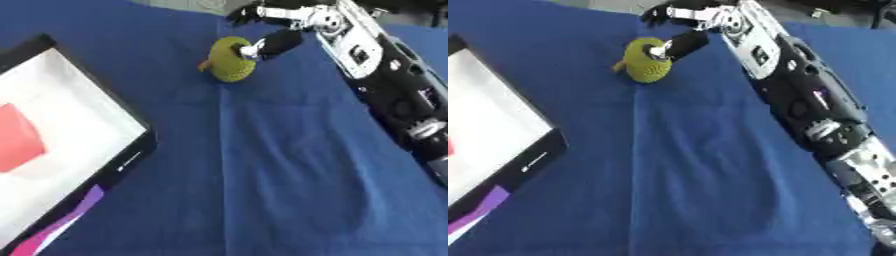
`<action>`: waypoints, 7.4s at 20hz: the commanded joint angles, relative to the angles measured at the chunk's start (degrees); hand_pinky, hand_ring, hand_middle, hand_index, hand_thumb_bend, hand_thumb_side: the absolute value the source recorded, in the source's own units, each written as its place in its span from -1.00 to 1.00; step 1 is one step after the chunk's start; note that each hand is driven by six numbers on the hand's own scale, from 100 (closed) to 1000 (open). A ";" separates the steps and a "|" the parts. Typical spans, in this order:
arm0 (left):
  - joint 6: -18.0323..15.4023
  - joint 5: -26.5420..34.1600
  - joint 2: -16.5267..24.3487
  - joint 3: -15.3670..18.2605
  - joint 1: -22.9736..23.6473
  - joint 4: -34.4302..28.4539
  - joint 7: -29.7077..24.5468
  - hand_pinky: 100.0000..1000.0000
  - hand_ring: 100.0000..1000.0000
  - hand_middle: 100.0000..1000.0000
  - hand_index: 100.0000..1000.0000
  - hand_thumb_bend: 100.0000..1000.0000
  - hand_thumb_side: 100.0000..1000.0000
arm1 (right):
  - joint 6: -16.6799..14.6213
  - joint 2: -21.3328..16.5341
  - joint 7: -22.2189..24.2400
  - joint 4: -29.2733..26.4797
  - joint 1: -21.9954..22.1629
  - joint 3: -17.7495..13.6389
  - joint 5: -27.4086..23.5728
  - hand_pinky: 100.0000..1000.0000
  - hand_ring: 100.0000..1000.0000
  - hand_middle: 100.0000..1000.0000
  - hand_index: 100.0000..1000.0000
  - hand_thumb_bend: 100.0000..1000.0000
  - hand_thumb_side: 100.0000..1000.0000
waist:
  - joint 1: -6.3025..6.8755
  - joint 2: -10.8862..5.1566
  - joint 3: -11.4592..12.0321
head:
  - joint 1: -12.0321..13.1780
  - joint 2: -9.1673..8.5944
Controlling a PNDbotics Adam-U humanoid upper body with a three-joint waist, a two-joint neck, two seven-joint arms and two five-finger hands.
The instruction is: Pick up objects on the table and place them in the box.
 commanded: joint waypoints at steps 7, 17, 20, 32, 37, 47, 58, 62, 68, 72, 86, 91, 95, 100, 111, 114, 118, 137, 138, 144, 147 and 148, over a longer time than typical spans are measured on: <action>-0.19 0.21 1.87 0.81 -0.68 -1.31 0.07 0.57 0.52 0.41 0.69 0.31 0.16 | -0.02 -1.68 1.96 1.04 -0.39 -0.76 1.46 0.91 0.90 0.72 0.94 -0.66 0.21 | -0.62 0.23 0.24 | 0.02 -0.86; -0.28 0.31 1.79 0.71 -1.18 -1.44 0.11 0.57 0.51 0.40 0.68 0.30 0.16 | -1.67 -1.57 2.69 3.09 0.19 -0.77 5.02 0.90 0.89 0.72 0.93 -0.55 0.07 | -0.71 0.92 0.57 | -0.36 -1.60; -0.24 0.29 1.70 0.68 -1.34 -1.49 0.06 0.58 0.51 0.40 0.67 0.29 0.16 | -1.89 -1.41 2.24 3.29 0.32 -0.72 4.99 0.86 0.82 0.64 0.89 -0.52 -0.10 | -0.79 1.12 0.76 | -0.37 -1.83; -0.16 0.28 1.51 0.98 -0.58 -1.27 0.13 0.59 0.51 0.40 0.65 0.27 0.16 | 3.80 -2.02 -3.91 -0.93 0.09 -0.72 -4.30 0.72 0.45 0.05 0.40 -1.00 -1.00 | -0.42 0.15 -0.05 | -0.25 -0.96; -0.18 0.19 1.59 1.02 -0.10 -1.09 0.19 0.59 0.51 0.40 0.65 0.26 0.15 | 6.75 -2.84 -5.06 -4.08 -0.37 0.29 -7.21 0.69 0.36 -0.04 0.31 -1.00 -1.00 | 0.02 -1.04 -0.83 | -0.48 -0.45; -0.37 -0.12 1.88 1.34 1.48 -0.80 0.61 0.59 0.51 0.40 0.65 0.26 0.15 | 9.70 -3.64 -5.85 -9.77 -3.32 0.52 -10.86 0.69 0.34 -0.05 0.31 -1.00 -1.00 | 1.56 -4.44 -3.06 | -0.40 1.11; -0.55 -0.45 1.86 1.43 2.78 -0.61 0.89 0.58 0.51 0.40 0.65 0.26 0.14 | 12.51 -1.90 -7.93 -11.82 -6.71 0.20 -11.95 0.68 0.35 0.03 0.36 -1.00 -1.00 | 2.83 -7.90 -4.20 | 0.21 2.29; -0.48 -0.56 1.79 1.31 2.77 -0.68 0.76 0.58 0.51 0.39 0.65 0.26 0.14 | 14.33 -1.76 -8.62 -11.21 -6.55 0.23 -11.99 0.67 0.34 0.04 0.36 -1.00 -1.00 | 2.74 -7.98 -4.07 | 0.19 2.08; -0.50 -0.60 2.02 1.48 2.91 -0.65 0.94 0.58 0.51 0.39 0.65 0.26 0.14 | 14.91 -1.31 -9.88 -11.88 -7.48 -0.08 -13.81 0.66 0.30 -0.01 0.32 -1.00 -1.00 | 2.79 -8.07 -4.03 | 0.33 2.42; -0.50 -0.63 1.90 1.49 3.27 -0.51 1.02 0.58 0.51 0.39 0.65 0.26 0.14 | 15.11 0.46 -10.62 -11.78 -9.35 -0.02 -13.34 0.67 0.28 -0.02 0.31 -1.00 -1.00 | 3.03 -8.87 -4.13 | 0.16 2.44; -0.73 -0.94 2.31 1.97 5.63 -0.18 1.72 0.58 0.51 0.39 0.65 0.26 0.12 | 16.04 9.94 -12.65 -12.82 -14.82 0.18 -12.72 0.66 0.27 -0.03 0.30 -1.00 -1.00 | 3.93 -13.62 -4.58 | 1.46 4.27; -0.81 -1.00 2.21 2.38 6.62 0.10 2.15 0.58 0.51 0.39 0.65 0.26 0.12 | 17.07 13.83 -13.76 -12.99 -15.45 0.40 -13.96 0.64 0.24 -0.04 0.30 -1.00 -1.00 | 3.94 -14.77 -4.92 | 2.50 5.58; -0.87 -1.05 2.11 2.54 6.91 0.30 2.33 0.58 0.51 0.39 0.65 0.26 0.12 | 18.02 16.70 -14.91 -13.43 -15.72 0.70 -14.39 0.63 0.22 -0.05 0.29 -1.00 -1.00 | 3.96 -15.38 -5.22 | 2.84 6.15; -0.88 -1.13 1.98 2.55 7.05 0.65 2.34 0.58 0.51 0.39 0.65 0.26 0.12 | 19.20 20.21 -16.03 -14.84 -15.77 2.17 -13.00 0.62 0.22 -0.05 0.29 -1.00 -1.00 | 3.93 -15.90 -5.70 | 3.02 6.75; -0.79 -1.10 1.01 2.19 6.81 1.07 2.00 0.57 0.51 0.39 0.65 0.27 0.12 | 20.17 22.87 -13.27 -24.56 -15.17 7.01 -10.60 0.62 0.24 -0.03 0.30 -1.00 -1.00 | 3.67 -16.83 -5.14 | 2.09 7.88; -0.69 -1.11 0.69 1.96 6.81 1.08 1.73 0.57 0.51 0.39 0.65 0.27 0.12 | 20.42 22.94 -11.26 -28.19 -14.75 8.03 -11.45 0.62 0.24 -0.02 0.30 -1.00 -1.00 | 3.50 -16.93 -4.82 | 1.56 7.96; -0.67 -1.05 0.66 2.04 7.04 1.11 1.70 0.57 0.51 0.39 0.65 0.27 0.12 | 21.31 22.49 -10.20 -29.76 -14.41 8.34 -11.27 0.62 0.24 -0.03 0.30 -1.00 -1.00 | 3.34 -16.97 -4.59 | 1.10 7.68; -1.36 -0.53 1.17 4.46 8.43 2.16 4.00 0.57 0.51 0.38 0.65 0.28 0.12 | 19.23 26.13 -12.28 -17.13 -7.52 10.35 -4.26 0.60 0.20 -0.06 0.29 -1.00 -1.00 | 3.20 -16.09 -2.41 | -0.46 8.49; -1.44 -0.47 1.26 4.71 8.57 2.38 4.26 0.57 0.51 0.38 0.65 0.29 0.12 | 19.07 26.28 -12.18 -17.05 -7.22 10.55 -4.24 0.60 0.20 -0.06 0.29 -1.00 -1.00 | 3.17 -16.05 -2.32 | -0.38 8.62; -1.90 -0.44 1.65 5.97 9.25 3.47 5.44 0.57 0.51 0.38 0.65 0.29 0.12 | 18.82 26.46 -11.59 -16.96 -5.78 11.23 -4.06 0.59 0.19 -0.06 0.28 -1.00 -1.00 | 3.04 -15.75 -2.10 | 0.10 8.59; -2.11 -0.45 1.82 6.49 9.63 3.78 5.92 0.58 0.51 0.38 0.65 0.29 0.12 | 19.02 26.52 -11.53 -16.07 -4.98 11.30 -3.82 0.59 0.19 -0.06 0.28 -1.00 -1.00 | 3.05 -15.58 -2.06 | 0.25 8.44; -2.16 -0.44 1.85 6.66 9.71 3.87 6.08 0.58 0.51 0.38 0.65 0.29 0.12 | 19.00 26.53 -11.45 -15.74 -4.74 11.44 -3.74 0.58 0.19 -0.06 0.28 -1.00 -1.00 | 3.05 -15.52 -2.05 | 0.17 8.47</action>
